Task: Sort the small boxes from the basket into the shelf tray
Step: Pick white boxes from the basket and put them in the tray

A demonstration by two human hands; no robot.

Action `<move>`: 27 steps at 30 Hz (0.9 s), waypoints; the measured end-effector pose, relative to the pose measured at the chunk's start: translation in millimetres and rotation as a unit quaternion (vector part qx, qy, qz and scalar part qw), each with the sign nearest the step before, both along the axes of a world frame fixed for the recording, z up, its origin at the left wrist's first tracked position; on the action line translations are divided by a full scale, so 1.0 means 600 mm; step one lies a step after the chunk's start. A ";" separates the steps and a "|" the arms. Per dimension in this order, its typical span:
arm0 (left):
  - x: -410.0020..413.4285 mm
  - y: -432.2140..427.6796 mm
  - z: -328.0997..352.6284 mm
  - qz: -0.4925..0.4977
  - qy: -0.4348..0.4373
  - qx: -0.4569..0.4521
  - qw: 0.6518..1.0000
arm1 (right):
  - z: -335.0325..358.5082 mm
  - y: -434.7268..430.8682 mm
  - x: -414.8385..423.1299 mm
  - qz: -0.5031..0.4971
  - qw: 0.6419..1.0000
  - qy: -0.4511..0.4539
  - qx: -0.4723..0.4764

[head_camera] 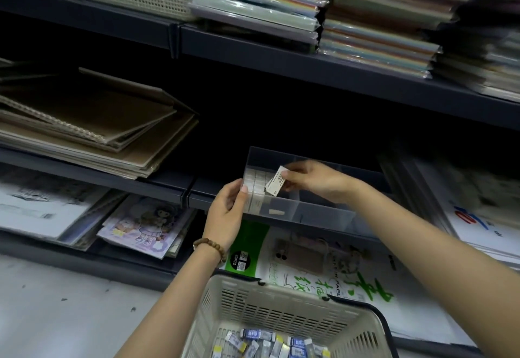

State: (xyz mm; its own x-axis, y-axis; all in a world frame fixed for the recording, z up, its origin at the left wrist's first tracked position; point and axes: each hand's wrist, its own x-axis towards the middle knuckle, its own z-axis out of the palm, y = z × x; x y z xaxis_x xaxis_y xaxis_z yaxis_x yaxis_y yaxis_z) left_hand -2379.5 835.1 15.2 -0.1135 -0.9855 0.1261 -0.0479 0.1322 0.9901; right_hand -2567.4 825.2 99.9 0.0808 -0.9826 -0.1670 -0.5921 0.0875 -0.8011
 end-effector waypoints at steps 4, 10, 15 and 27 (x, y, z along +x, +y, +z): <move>0.000 -0.001 -0.004 0.002 -0.001 -0.001 1.000 | 0.004 0.002 0.003 0.011 0.998 0.052 -0.021; 0.000 -0.001 -0.007 -0.013 -0.001 -0.003 1.000 | -0.003 0.008 0.014 0.020 0.994 0.086 -0.057; -0.001 0.002 -0.005 -0.009 -0.022 -0.012 1.000 | -0.021 0.007 0.031 0.012 0.988 0.152 -0.040; 0.000 0.005 -0.002 -0.014 -0.013 -0.008 1.000 | -0.016 -0.026 0.035 -0.116 0.974 0.174 0.082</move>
